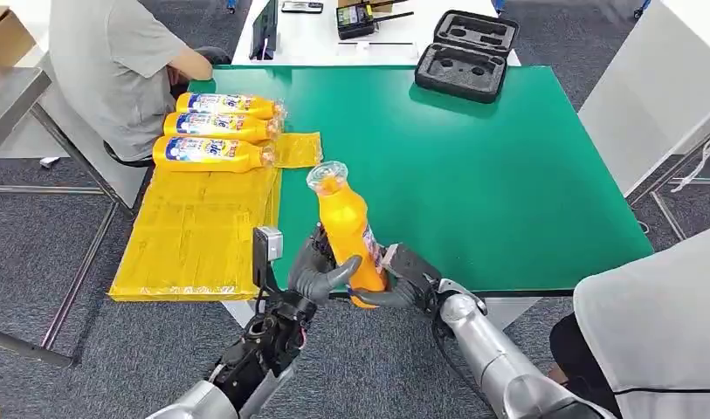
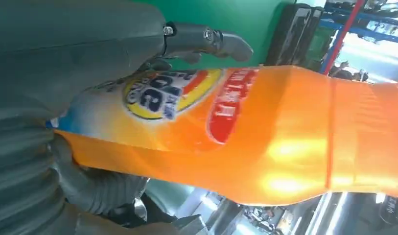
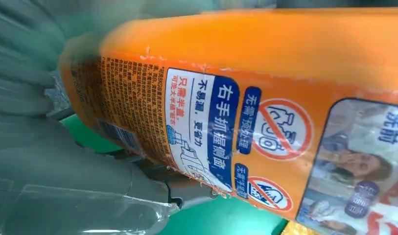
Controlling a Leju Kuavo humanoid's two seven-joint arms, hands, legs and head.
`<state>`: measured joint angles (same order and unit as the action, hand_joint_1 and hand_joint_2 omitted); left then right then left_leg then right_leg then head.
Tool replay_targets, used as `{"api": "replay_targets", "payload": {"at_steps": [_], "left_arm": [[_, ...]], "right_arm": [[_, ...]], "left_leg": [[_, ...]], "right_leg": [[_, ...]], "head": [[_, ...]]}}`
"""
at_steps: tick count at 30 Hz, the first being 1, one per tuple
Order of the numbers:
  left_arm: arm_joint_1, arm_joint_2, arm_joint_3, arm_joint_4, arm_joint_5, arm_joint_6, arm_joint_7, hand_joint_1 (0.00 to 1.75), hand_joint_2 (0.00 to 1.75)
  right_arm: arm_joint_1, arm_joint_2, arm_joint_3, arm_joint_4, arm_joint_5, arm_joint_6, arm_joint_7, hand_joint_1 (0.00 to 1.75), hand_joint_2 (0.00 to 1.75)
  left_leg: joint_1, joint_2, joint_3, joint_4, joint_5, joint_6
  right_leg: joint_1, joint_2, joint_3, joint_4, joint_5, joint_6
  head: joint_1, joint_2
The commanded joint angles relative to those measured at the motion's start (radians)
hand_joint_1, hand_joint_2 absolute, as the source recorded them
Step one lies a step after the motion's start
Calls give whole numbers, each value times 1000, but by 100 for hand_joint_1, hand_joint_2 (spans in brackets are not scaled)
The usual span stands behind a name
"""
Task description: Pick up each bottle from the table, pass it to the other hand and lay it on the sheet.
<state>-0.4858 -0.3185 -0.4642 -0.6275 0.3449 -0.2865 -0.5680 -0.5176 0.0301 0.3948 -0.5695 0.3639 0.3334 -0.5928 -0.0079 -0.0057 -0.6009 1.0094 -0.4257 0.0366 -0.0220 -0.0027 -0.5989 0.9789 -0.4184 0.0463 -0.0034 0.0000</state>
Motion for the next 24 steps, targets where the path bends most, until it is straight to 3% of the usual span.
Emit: {"api": "replay_targets", "payload": {"at_steps": [1,24], "left_arm": [[-75,-5,-7,104,5,-9,8,0,175],[13,32,28,30,-30,-25,14,0,175]], "right_arm": [[-57,14,54,100,6,-2,-1,175,175],[-6,-22,85,8,-8,50,-14,175,175]], "left_leg": [[1,1,1,0,-1,-2],[1,1,2,0,-1,-2]], "right_leg": [[1,1,1,0,0,-2],[1,1,2,-1,0,-2]], "head": [[0,0],[0,0]]}}
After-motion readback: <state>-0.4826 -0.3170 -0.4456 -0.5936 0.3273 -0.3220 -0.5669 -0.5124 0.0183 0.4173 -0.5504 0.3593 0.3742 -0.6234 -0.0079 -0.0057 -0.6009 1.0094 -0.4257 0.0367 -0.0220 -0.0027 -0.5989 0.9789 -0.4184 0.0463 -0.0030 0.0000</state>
